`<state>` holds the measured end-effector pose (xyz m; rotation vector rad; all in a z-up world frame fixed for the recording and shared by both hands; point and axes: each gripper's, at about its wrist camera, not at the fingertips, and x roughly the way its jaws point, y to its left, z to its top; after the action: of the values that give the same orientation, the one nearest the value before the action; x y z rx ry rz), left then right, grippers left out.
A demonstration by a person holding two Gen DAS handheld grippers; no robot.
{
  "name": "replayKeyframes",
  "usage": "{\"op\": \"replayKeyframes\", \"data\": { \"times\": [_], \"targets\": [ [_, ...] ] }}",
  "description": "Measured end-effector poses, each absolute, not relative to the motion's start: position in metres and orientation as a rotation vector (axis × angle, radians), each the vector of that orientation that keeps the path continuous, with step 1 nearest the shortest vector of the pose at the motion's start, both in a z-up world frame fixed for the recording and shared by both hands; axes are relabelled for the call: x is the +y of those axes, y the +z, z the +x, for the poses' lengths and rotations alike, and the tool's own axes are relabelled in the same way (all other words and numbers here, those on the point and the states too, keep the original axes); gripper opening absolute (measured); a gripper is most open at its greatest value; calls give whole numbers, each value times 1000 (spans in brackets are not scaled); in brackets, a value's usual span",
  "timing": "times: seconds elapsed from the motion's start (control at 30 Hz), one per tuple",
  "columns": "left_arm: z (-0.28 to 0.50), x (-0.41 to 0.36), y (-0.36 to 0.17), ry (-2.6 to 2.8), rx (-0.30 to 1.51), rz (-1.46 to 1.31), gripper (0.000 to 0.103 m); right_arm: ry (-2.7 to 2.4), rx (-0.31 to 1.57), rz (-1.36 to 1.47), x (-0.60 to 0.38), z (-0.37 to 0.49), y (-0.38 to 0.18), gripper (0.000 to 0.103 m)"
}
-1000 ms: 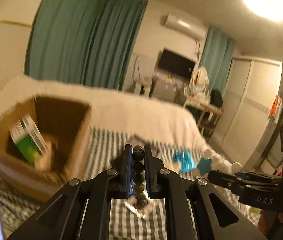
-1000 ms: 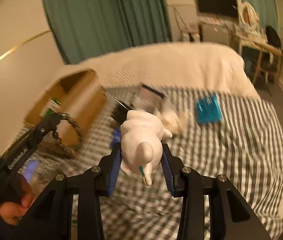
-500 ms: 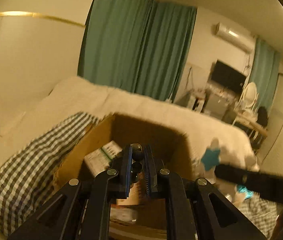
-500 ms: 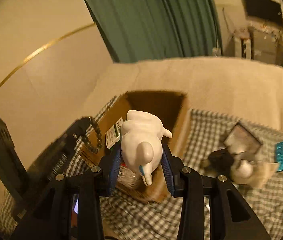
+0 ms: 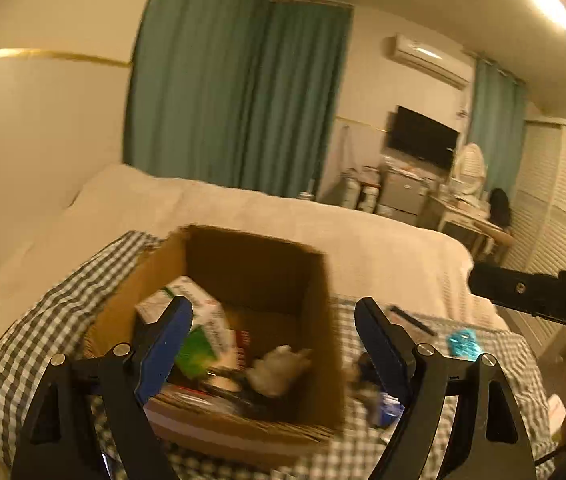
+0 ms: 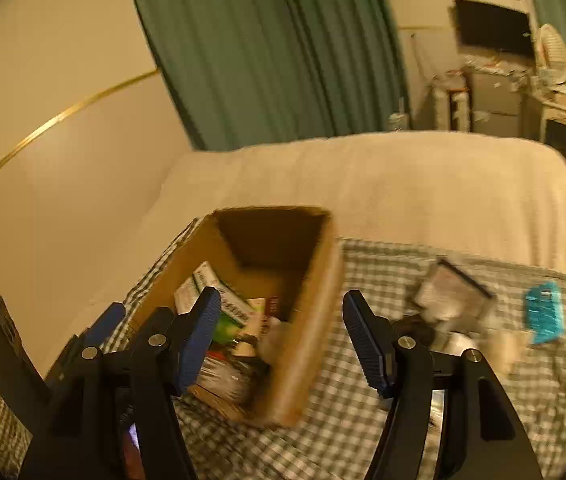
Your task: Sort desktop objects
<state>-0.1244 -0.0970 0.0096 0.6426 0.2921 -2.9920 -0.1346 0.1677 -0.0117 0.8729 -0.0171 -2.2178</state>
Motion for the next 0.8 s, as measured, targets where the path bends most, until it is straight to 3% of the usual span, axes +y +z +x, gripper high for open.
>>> {"op": "replayKeyframes", "data": {
  "times": [0.13, 0.3, 0.53, 0.8],
  "targets": [
    [-113, -46, 14, -3085, 271, 732, 89, -2324, -15, 844, 240, -115, 5, 63],
    [-116, 15, -26, -3104, 345, 924, 92, -2447, 20, 838, 317, -96, -2, 63],
    [-129, 71, -106, -3118, 235, 1099, 92, -2494, 50, 941, 373, -103, -61, 63],
    [-174, 85, -168, -3056, 165, 1285, 92, -2434, -29, 1048, 376, -149, -132, 63]
  ]
}}
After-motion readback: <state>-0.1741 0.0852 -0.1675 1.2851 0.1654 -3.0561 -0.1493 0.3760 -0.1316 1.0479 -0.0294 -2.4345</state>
